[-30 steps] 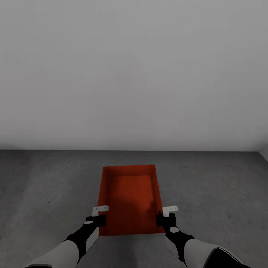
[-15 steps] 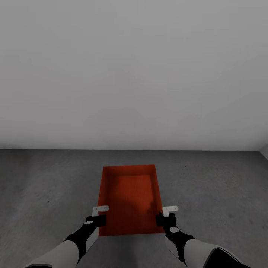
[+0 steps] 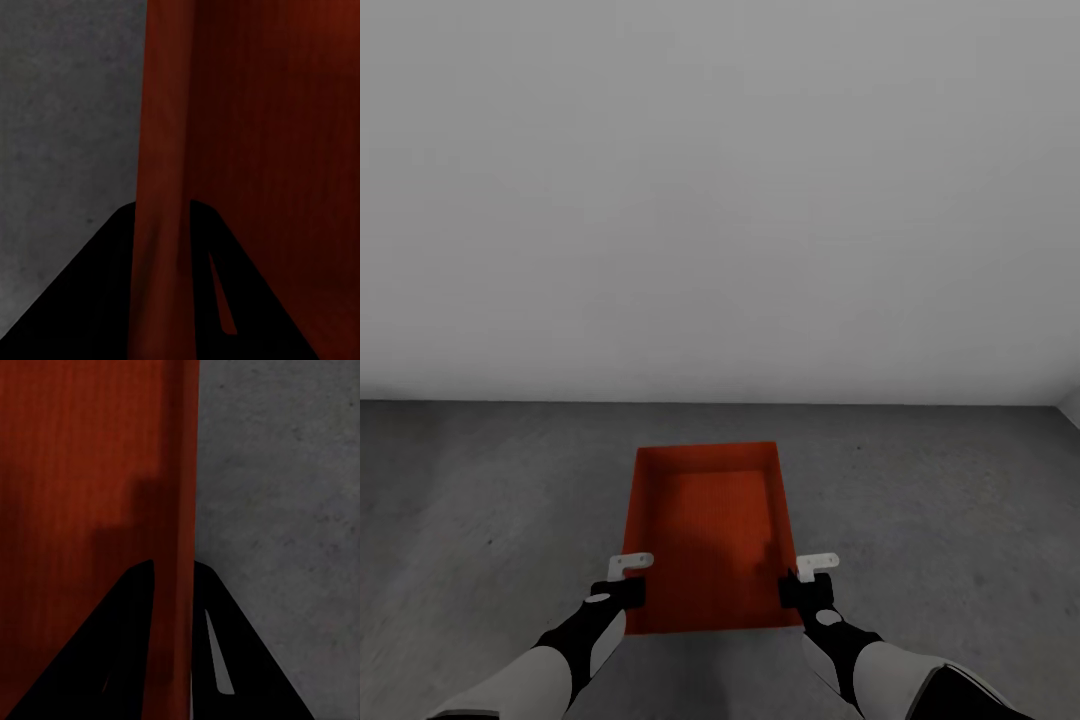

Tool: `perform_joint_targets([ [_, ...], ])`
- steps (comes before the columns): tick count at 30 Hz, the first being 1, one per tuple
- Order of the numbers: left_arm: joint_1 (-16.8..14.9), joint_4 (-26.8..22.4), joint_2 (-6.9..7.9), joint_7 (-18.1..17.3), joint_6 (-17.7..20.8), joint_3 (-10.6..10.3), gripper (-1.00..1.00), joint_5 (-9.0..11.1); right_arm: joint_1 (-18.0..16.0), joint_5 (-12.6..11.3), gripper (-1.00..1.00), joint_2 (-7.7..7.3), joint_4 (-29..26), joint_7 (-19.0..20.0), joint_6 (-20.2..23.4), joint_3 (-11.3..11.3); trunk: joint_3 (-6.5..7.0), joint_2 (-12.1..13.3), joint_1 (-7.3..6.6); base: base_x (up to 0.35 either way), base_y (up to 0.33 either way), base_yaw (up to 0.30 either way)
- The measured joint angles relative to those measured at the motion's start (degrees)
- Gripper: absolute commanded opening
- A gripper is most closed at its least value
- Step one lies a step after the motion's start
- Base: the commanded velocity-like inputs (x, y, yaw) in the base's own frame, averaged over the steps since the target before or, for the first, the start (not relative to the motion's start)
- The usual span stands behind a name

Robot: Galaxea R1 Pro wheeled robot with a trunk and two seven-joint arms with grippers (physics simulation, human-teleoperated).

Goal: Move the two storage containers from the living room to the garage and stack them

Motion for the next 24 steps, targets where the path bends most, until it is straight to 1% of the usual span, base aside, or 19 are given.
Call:
perform_joint_targets([
  [14,0.0,0.0,-0.01,0.0,0.0,0.0,-1.0,0.0,0.0,0.1,-1.0,0.0,0.0,0.0,0.0,-0.1,0.0,0.0,0.0,0.0,0.0,0.0],
  [19,0.0,0.0,0.0,0.0,0.0,-0.1,-1.0,0.0,0.0,0.1,-1.0,0.0,0.0,0.0,0.0,0.0,-0.89,-2.0,1.09,0.0,0.0,0.0],
  [24,0.0,-0.1,0.0,0.0,0.0,0.0,-1.0,0.0,0.0,0.0,-1.0,0.0,0.0,0.0,-0.1,0.0,-0.9,-2.0,1.1,0.0,0.0,0.0],
])
